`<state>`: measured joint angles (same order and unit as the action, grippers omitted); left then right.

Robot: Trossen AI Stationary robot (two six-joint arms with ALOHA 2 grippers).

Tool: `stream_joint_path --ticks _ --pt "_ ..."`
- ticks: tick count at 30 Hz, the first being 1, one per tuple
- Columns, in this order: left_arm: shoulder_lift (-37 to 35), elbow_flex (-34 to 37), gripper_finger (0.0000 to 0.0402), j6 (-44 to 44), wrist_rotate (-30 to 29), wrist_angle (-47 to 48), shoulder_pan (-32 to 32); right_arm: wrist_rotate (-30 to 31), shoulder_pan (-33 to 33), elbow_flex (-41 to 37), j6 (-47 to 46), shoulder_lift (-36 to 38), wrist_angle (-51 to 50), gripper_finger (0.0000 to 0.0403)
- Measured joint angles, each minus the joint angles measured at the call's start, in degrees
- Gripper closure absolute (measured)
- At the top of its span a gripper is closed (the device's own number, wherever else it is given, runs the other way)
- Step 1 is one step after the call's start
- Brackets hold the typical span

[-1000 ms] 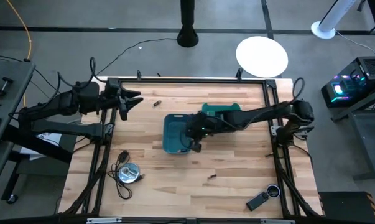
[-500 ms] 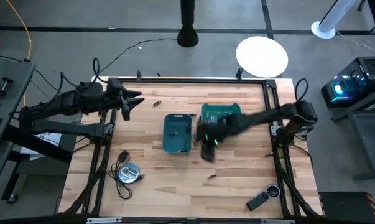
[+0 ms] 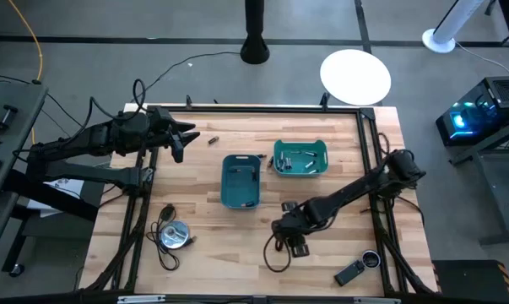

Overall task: Sort batteries
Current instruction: Put the black battery into the blue bin

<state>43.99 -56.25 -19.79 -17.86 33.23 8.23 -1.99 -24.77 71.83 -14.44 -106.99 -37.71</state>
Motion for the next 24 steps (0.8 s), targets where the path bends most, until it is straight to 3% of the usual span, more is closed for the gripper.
stream_joint_path --ticks 10,12,15,18,24 --pt "0.0 0.0 0.0243 -0.07 0.05 -0.02 0.0 0.07 -0.38 0.42 2.89 -7.01 -0.17 0.026" --pt "0.0 0.0 0.0243 -0.07 0.08 -0.07 -0.02 1.09 -0.36 0.44 1.87 -7.52 -0.67 0.0288" --pt "-0.01 0.0 0.0243 -0.05 0.12 -0.15 0.0 1.47 1.07 0.37 -0.1 -7.08 -1.66 0.0368" --pt "-0.02 0.0 0.0243 -0.07 0.14 -0.76 0.0 0.41 3.07 0.1 -0.32 -4.94 -2.33 0.0383" --pt "-0.02 0.0 0.0243 2.97 -0.19 -1.44 -0.01 12.12 9.72 2.4 0.19 4.63 -6.77 0.0395"
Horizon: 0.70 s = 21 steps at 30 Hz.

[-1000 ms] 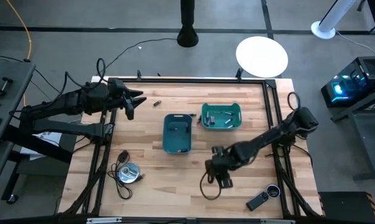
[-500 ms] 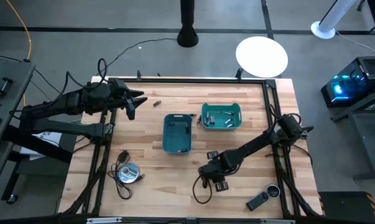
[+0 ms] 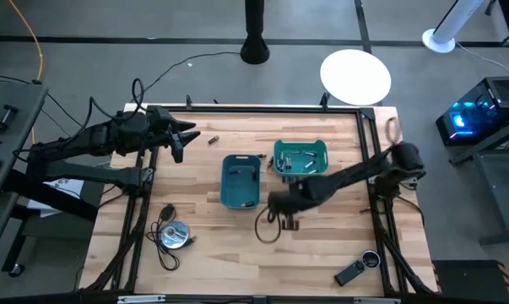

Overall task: Sort batteries
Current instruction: Put the black battery into the blue bin, then adjust the green bin

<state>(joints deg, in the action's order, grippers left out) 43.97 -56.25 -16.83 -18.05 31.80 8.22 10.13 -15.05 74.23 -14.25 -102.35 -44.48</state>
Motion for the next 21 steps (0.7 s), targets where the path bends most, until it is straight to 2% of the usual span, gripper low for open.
stream_joint_path --ticks 2,5,8,10,14,21 --pt "0.02 0.0 0.0243 1.12 -0.75 -0.02 0.01 0.15 2.57 0.75 1.3 2.5 3.1 0.0389" --pt "0.17 0.0 0.0243 1.96 -1.63 -0.03 0.01 -2.91 6.66 1.01 4.27 4.28 14.51 0.0386" --pt "0.3 0.0 0.0243 1.97 -2.0 -0.03 0.01 -6.34 9.48 1.25 5.79 3.69 25.43 0.0384" --pt "0.59 0.0 0.0243 1.29 -2.03 -0.06 0.01 -6.16 10.33 1.22 7.18 2.06 29.05 0.0379" --pt "1.58 0.02 0.0243 -2.18 -2.03 0.02 -0.01 -4.61 11.77 1.12 4.51 -0.15 30.83 0.0346" --pt "4.41 0.01 0.0243 -2.45 -2.03 -0.01 -0.01 -4.38 14.68 1.92 -2.92 1.51 26.37 0.0252"
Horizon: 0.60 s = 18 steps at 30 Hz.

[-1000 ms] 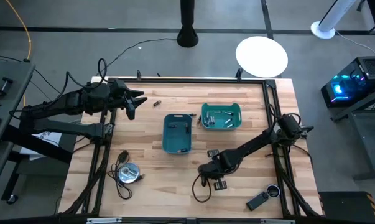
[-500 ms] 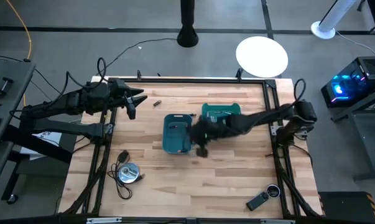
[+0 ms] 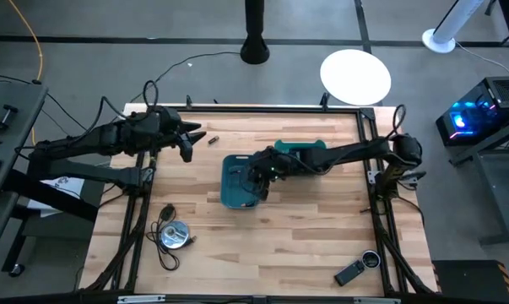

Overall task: Sort batteries
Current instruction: Adjust the green bin

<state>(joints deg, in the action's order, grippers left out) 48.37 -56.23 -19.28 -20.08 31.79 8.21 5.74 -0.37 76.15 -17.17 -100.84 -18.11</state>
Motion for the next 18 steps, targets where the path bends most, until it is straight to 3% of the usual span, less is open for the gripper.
stream_joint_path --ticks 3,6,9,13,18 --pt "1.46 0.03 0.0243 -0.01 -0.02 -0.19 0.02 -1.28 2.62 2.69 -0.33 0.88 -7.7 0.0228" --pt "3.06 0.03 0.0243 -0.01 -0.02 -0.22 0.02 1.56 5.43 4.55 0.67 0.88 -17.66 0.0232" --pt "4.6 0.03 0.0243 -0.06 -0.02 -0.38 0.02 3.65 8.88 4.56 1.14 0.88 -27.54 0.028" --pt "6.11 0.03 0.0243 -1.43 2.19 -0.13 -0.14 4.73 13.3 1.6 3.49 1.87 -35.53 0.0385" --pt "6.54 0.03 0.0243 -1.64 9.94 -0.41 -0.3 1.94 18.65 -8.7 2.55 6.92 -36.92 0.0399"
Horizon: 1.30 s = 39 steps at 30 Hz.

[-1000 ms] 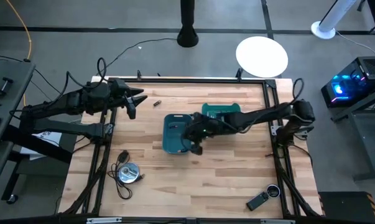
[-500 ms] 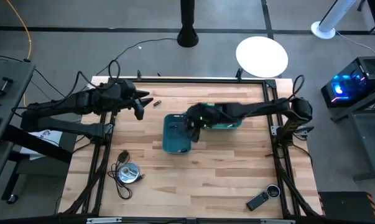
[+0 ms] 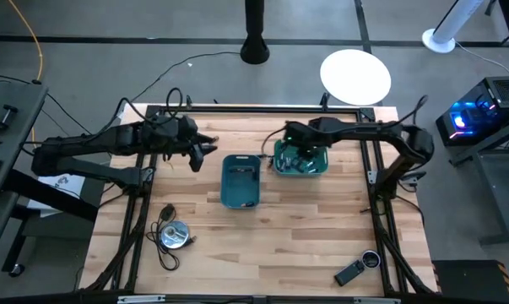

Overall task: Sort batteries
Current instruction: Adjust the green bin, then put the black battery into the blue bin

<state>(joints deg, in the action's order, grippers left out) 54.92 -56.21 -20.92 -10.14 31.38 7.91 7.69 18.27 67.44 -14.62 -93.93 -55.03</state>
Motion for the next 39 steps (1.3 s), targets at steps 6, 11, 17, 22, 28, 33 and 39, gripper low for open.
stream_joint_path --ticks 6,11,17,22,28,33,39 --pt "0.09 0.0 0.0243 1.02 -1.96 -0.37 0.06 -0.29 2.44 -8.44 -4.22 5.69 2.17 0.0402" --pt "0.09 0.0 0.0243 2.36 -2.68 -2.58 0.43 1.35 2.76 -13.61 -8.2 7.02 -2.39 0.0402" --pt "0.09 0.0 0.0243 3.09 -2.92 -3.03 0.41 3.94 2.18 -16.93 -13.66 10.49 -7.74 0.0403" --pt "0.07 0.0 0.0243 3.27 -3.19 -3.02 0.41 5.81 2.74 -16.97 -17.73 17.16 -10.0 0.0403" --pt "0.07 0.0 0.0243 3.82 -4.82 -2.99 0.41 3.95 1.84 -13.65 -20.46 25.15 -0.66 0.0403" --pt "0.07 0.0 0.0243 4.8 -5.66 -2.98 0.43 -1.72 0.67 -11.6 -18.33 25.48 26.2 0.0403" --pt "0.59 -0.04 0.0243 6.48 -8.36 -2.95 0.56 -5.2 0.51 -5.74 -16.81 16.38 33.6 0.0403"
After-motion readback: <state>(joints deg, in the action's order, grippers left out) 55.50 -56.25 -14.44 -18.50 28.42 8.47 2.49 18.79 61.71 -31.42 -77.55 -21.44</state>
